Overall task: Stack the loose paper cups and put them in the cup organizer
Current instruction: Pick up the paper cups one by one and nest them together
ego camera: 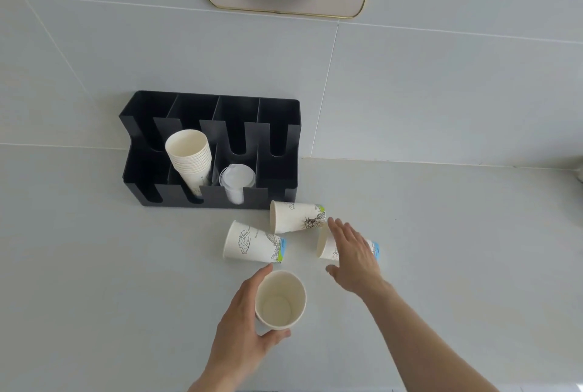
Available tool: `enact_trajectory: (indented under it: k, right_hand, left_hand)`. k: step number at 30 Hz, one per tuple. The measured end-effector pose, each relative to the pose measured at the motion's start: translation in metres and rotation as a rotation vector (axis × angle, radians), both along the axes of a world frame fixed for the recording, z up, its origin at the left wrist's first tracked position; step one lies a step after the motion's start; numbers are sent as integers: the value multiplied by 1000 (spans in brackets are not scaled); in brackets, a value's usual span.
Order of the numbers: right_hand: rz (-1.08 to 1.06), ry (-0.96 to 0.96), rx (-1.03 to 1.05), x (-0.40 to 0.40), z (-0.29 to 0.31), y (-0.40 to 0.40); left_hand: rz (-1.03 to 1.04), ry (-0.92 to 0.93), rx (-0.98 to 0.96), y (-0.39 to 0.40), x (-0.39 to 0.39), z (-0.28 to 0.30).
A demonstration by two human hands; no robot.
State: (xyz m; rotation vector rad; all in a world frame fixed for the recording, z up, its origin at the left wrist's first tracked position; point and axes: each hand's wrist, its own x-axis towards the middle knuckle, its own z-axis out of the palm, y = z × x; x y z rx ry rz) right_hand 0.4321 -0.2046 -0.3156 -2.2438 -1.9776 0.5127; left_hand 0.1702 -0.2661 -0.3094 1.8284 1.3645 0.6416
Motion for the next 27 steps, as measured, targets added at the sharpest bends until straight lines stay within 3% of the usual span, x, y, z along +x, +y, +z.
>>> enact_trajectory:
  k: [5, 9, 15, 20, 27]
  right_hand:
    - [59, -181, 99, -2, -25, -21]
    - [42, -127, 183, 1, -4, -26]
    - [-163, 419, 534, -14, 85, -38]
    - [-49, 927, 458, -40, 128, -55]
    - [131, 661, 239, -70, 67, -64]
  left_hand:
    - [-5, -14, -19, -5, 4, -3]
    - [-9, -30, 11, 3, 9, 1]
    - [12, -39, -12, 14, 14, 7]
    - [31, -15, -14, 21, 7, 10]
    - [53, -30, -16, 23, 8, 7]
